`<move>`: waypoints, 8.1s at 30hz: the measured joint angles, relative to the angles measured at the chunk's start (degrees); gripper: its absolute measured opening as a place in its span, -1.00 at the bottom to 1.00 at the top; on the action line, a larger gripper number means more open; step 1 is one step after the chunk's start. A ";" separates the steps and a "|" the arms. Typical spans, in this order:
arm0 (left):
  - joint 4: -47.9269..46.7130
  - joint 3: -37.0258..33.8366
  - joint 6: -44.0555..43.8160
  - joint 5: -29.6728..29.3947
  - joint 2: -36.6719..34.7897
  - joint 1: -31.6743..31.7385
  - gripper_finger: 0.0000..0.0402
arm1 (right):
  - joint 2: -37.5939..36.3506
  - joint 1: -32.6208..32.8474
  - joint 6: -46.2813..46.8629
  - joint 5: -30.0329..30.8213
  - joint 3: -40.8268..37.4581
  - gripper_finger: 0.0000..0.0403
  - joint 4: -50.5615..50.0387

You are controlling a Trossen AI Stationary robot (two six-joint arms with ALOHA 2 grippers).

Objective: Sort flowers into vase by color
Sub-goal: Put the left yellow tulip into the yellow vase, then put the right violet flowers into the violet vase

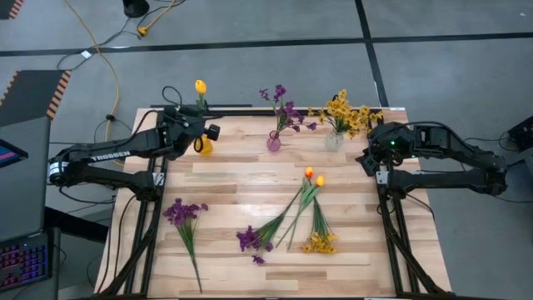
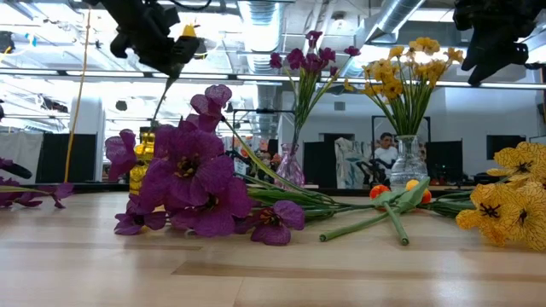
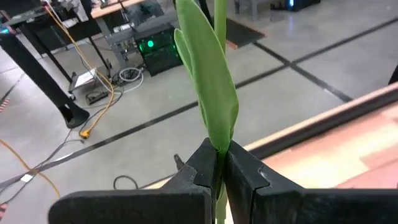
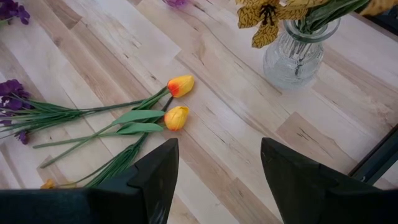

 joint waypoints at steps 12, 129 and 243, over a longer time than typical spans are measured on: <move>-0.93 0.00 -0.81 2.32 0.20 0.02 -0.98 | 0.00 0.00 0.00 0.00 0.00 0.27 0.00; -2.73 0.02 2.88 48.60 -3.25 -4.88 -0.33 | 61.33 32.09 -39.03 -2.02 0.02 0.27 68.08; 63.90 -0.02 25.89 33.48 15.45 -25.39 -0.33 | 32.98 25.79 -41.05 14.94 0.96 -0.78 93.68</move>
